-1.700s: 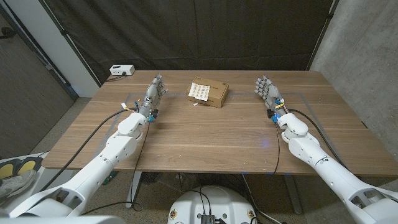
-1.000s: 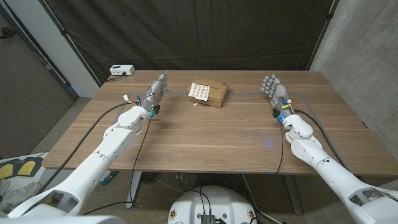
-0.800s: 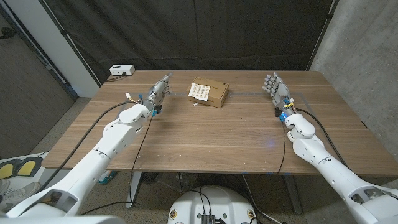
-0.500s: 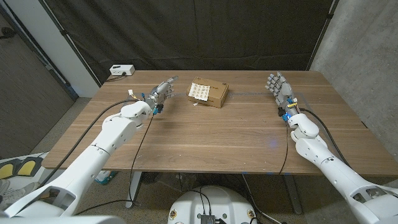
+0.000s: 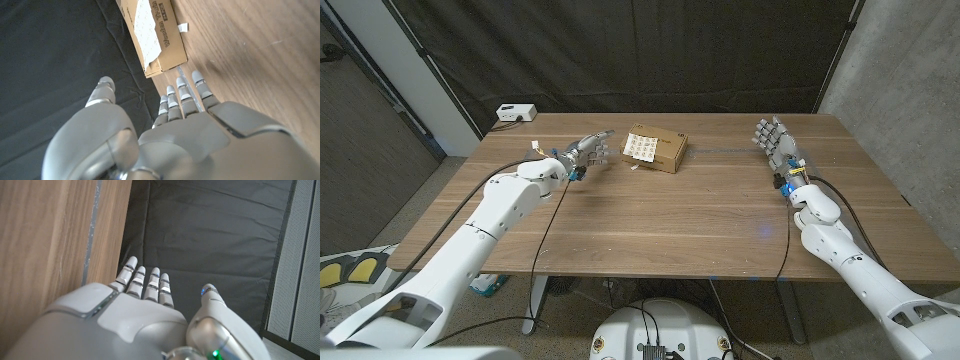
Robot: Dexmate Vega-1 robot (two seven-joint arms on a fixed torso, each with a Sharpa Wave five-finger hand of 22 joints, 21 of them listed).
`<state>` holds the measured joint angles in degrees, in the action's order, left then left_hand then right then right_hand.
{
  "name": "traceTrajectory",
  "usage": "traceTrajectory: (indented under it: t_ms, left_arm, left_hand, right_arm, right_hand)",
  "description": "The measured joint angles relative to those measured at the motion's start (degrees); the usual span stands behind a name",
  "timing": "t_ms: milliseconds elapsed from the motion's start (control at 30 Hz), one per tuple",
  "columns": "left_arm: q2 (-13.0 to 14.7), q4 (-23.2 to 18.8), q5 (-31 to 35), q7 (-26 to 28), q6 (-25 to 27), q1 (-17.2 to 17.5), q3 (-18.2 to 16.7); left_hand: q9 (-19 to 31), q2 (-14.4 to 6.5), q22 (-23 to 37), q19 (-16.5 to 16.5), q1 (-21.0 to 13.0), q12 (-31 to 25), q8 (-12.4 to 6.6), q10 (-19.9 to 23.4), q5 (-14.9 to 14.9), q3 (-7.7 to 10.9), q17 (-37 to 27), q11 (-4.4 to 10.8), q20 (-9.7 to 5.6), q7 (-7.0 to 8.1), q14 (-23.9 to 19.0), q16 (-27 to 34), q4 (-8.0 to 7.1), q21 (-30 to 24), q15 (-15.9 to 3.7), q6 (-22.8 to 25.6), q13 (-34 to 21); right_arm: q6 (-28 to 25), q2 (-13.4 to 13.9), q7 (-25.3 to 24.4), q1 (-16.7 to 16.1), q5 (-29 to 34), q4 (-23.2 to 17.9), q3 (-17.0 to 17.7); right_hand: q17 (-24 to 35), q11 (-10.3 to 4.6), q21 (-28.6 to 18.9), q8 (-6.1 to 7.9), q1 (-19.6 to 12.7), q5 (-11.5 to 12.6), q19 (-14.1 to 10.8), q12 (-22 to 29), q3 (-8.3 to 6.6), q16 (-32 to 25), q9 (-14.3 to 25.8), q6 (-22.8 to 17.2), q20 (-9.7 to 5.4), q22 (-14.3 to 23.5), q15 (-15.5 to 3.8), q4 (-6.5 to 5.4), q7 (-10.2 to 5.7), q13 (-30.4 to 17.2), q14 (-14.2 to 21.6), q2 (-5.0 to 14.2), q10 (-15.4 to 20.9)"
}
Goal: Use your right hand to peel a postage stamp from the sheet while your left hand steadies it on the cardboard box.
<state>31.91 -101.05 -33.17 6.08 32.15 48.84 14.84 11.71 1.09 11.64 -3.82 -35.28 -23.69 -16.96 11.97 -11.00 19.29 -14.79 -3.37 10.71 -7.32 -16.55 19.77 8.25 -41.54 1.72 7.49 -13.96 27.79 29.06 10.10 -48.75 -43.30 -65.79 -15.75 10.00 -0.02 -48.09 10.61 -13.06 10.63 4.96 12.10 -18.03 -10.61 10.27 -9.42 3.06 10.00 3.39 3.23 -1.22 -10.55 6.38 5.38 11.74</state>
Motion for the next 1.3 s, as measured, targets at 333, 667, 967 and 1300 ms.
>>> traceTrajectory:
  t_ms: [333,667,967,1300]
  left_arm:
    - [-2.55,-0.58,-3.34,1.95,6.05,-1.50,-1.19]
    - [-4.78,1.07,-5.33,3.94,10.18,-3.46,-1.38]
    - [-7.05,3.50,-7.15,4.93,12.79,-5.38,-1.68]
    - [-9.02,6.77,-7.83,5.58,14.48,-7.79,-1.48]
  left_hand:
    - [-0.27,-0.37,0.00,-6.56,-4.36,-5.09,-1.28,9.98,0.21,1.44,-0.53,1.85,-1.42,-0.68,-10.24,1.48,0.42,-3.06,-2.56,10.58,0.14]
    - [-0.54,-0.23,-0.13,-10.12,-7.73,-7.82,-1.72,14.69,0.20,2.93,-0.53,3.30,-2.34,-0.05,-15.63,2.35,0.85,-4.93,-4.22,15.90,-0.19]
    - [-0.54,-1.08,-0.21,-11.77,-9.69,-9.76,-2.34,18.88,0.42,4.00,-0.80,4.60,-3.41,0.89,-20.26,2.91,0.57,-5.96,-5.21,20.74,-0.13]
    - [-0.53,-1.49,-0.21,-13.34,-10.99,-11.53,-3.00,23.29,0.65,5.24,-0.80,5.72,-4.41,1.51,-23.91,3.35,0.28,-7.27,-5.59,25.86,-0.13]
  right_arm:
    - [1.12,0.16,1.18,-0.40,-0.57,0.53,0.82]
    - [1.77,0.24,1.57,-0.62,-0.71,1.03,1.48]
    - [2.35,0.30,1.61,-0.83,-0.71,1.37,1.99]
    - [2.90,0.32,1.40,-1.08,-0.65,1.57,2.44]
  right_hand:
    - [0.00,0.20,0.00,0.00,0.00,0.00,0.00,0.00,0.00,0.00,0.00,0.00,0.00,0.10,0.00,0.00,0.00,0.00,0.00,0.00,0.20]
    - [-0.01,-0.11,0.22,0.00,0.00,0.00,0.00,0.00,0.00,0.00,0.00,0.00,0.00,0.28,0.00,0.00,0.00,0.00,0.00,0.00,0.51]
    - [-0.01,0.19,0.45,0.00,0.00,0.00,0.00,0.22,0.00,0.00,-0.01,-0.31,0.00,0.28,0.00,0.00,-0.31,0.00,0.00,0.00,0.81]
    - [-0.01,0.19,0.45,0.00,0.31,0.00,0.00,0.22,0.00,0.00,0.00,-0.31,0.00,0.28,0.00,0.00,-0.31,0.00,0.00,-0.31,0.81]
